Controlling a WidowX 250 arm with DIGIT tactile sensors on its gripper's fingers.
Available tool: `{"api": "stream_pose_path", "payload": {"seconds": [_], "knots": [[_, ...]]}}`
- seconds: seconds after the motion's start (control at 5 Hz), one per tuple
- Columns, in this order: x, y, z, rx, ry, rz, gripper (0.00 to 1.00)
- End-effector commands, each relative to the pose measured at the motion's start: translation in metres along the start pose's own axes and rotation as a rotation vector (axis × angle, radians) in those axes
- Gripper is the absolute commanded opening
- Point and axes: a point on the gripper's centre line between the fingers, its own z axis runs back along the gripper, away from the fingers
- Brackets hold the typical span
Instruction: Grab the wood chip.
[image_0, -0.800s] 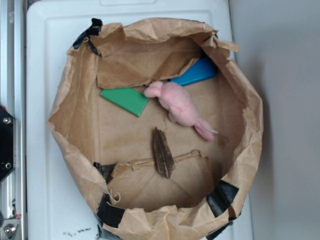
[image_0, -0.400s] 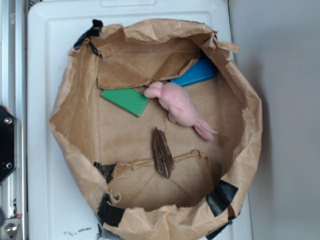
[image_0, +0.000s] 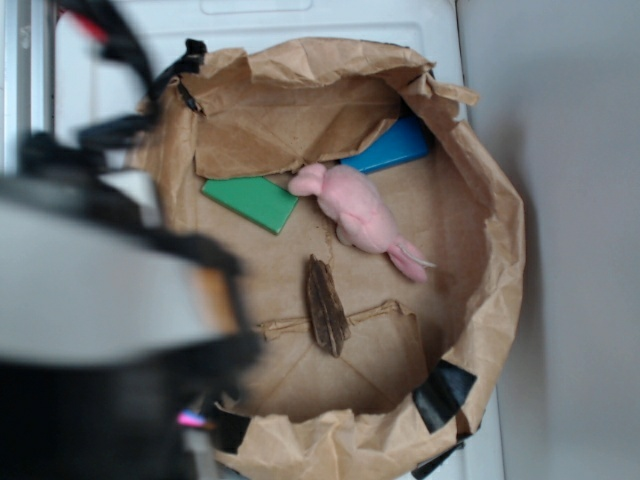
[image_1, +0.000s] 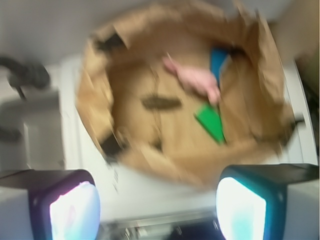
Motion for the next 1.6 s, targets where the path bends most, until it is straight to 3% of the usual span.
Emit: {"api": "stream_pose_path", "payload": {"seconds": [0.0,0.2,0.6,1.0,1.2,1.4], "knots": [[0.006,0.003,0.013,-0.013,-0.047,0.026,1.0],[0.006,0.003,0.013,-0.013,-0.047,0.026,1.0],[0.045,0.004,-0.022,-0.027,-0.059,-0.237,1.0],[0.064,0.041,-0.064,0.041,-0.046,-0.541,1.0],[0.055,0.059,-0.069,0.038,0.054,-0.477,1.0],[0.055,0.059,-0.069,0.038,0.054,-0.477,1.0]]}}
